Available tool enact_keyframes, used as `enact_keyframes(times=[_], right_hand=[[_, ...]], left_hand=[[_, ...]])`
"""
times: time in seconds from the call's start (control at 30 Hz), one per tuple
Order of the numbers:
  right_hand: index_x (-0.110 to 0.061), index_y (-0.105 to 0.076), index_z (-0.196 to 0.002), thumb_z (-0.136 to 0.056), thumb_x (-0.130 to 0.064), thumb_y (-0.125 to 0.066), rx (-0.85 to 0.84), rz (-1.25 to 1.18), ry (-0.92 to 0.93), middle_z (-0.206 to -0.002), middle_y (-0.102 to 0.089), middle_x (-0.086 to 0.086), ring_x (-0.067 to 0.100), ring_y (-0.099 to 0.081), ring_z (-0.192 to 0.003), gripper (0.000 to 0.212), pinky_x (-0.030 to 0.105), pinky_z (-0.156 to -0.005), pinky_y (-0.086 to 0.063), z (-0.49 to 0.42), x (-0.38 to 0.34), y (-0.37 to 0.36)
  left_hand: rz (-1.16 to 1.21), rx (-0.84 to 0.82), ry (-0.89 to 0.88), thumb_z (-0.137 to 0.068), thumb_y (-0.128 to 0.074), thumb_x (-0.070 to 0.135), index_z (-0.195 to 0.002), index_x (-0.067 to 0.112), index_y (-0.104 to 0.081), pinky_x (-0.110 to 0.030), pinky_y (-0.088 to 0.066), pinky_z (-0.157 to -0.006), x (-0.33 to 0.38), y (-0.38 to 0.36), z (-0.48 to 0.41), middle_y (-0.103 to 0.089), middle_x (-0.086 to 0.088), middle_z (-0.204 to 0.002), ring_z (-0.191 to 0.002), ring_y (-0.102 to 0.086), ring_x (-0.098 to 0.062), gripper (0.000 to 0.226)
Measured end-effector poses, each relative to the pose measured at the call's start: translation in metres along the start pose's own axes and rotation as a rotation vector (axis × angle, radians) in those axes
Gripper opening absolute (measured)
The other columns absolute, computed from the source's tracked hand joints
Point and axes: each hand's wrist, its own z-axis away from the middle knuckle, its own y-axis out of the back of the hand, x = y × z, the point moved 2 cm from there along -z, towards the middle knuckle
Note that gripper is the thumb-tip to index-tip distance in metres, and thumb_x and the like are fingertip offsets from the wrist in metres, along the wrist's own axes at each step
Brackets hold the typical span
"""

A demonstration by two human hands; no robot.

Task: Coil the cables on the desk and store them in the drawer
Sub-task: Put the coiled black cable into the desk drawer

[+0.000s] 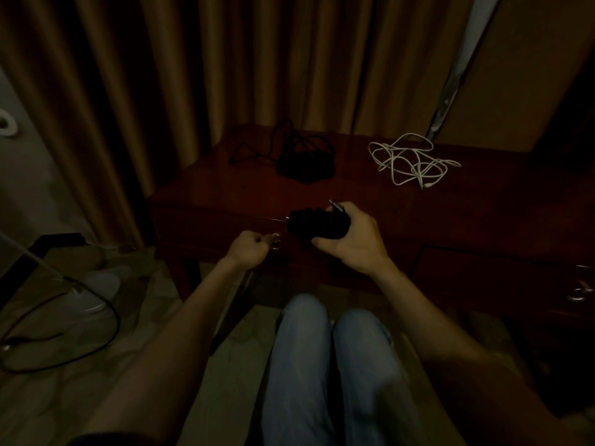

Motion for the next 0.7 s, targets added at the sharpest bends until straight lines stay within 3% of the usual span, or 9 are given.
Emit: enact_keyframes(times=[0.07,0.13,0.3,0.4,0.6,0.7], right_hand=[[-0.014,-0.062,-0.103,-0.068,-0.018,-0.092,-0.005,0.008,0.004,-0.091,-0.065,-0.006,0.007,-0.063,-0.077,0.047,0.023,-0.065,-0.052,0.001,-0.003,0.001],[-0.014,-0.063,-0.104,-0.068,-0.019,-0.093,-0.003,0.02,0.014,-0.091,-0.066,-0.005,0.008,-0.063,-0.077,0.047,0.022,-0.064,-0.051,0.002,-0.006,0.004],[-0.013,-0.063,-0.105,-0.068,-0.019,-0.093,0.004,0.006,-0.012,-0.093,-0.067,-0.004,0.005,-0.063,-0.079,0.048,0.018,-0.066,-0.051,0.005,-0.01,0.008],[-0.013,-0.062,-0.105,-0.068,-0.02,-0.093,0.013,0.004,-0.036,-0.092,-0.066,-0.004,0.01,-0.064,-0.081,0.049,0.023,-0.066,-0.053,0.013,-0.014,0.004],[-0.015,-0.062,-0.102,-0.067,-0.025,-0.093,0.01,0.066,-0.094,-0.092,-0.066,-0.002,0.015,-0.066,-0.082,0.048,0.031,-0.066,-0.057,0.038,-0.017,0.009],[-0.016,-0.061,-0.103,-0.069,-0.024,-0.093,-0.027,0.096,-0.14,-0.094,-0.064,-0.002,0.012,-0.064,-0.082,0.048,0.024,-0.061,-0.052,0.047,-0.015,0.016]], left_hand=[[-0.05,-0.042,-0.024,-0.108,-0.044,0.025,-0.109,0.01,-0.063,-0.027,-0.041,-0.062,0.001,-0.002,0.002,-0.062,-0.004,-0.09,-0.075,-0.056,-0.015,0.025],[-0.087,-0.027,-0.057,-0.107,-0.045,0.021,-0.104,0.012,-0.063,-0.027,-0.043,-0.065,0.006,-0.002,0.005,-0.064,-0.005,-0.097,-0.081,-0.059,-0.014,0.02],[-0.143,-0.076,-0.133,-0.104,-0.052,0.02,-0.088,0.015,-0.067,-0.031,-0.041,-0.069,-0.002,0.011,0.033,-0.06,-0.004,-0.082,-0.076,-0.055,-0.017,0.023],[-0.159,-0.085,-0.181,-0.104,-0.053,0.022,-0.075,0.022,-0.061,-0.033,-0.041,-0.073,-0.013,0.02,0.055,-0.056,-0.001,-0.076,-0.074,-0.053,-0.016,0.03],[-0.167,-0.053,-0.223,-0.104,-0.053,0.024,-0.078,0.022,-0.063,-0.031,-0.043,-0.07,-0.026,0.024,0.1,-0.059,0.001,-0.08,-0.077,-0.056,-0.015,0.028],[-0.166,-0.054,-0.25,-0.103,-0.054,0.025,-0.081,0.023,-0.068,-0.032,-0.045,-0.073,-0.033,0.028,0.121,-0.065,-0.001,-0.085,-0.081,-0.061,-0.014,0.026]])
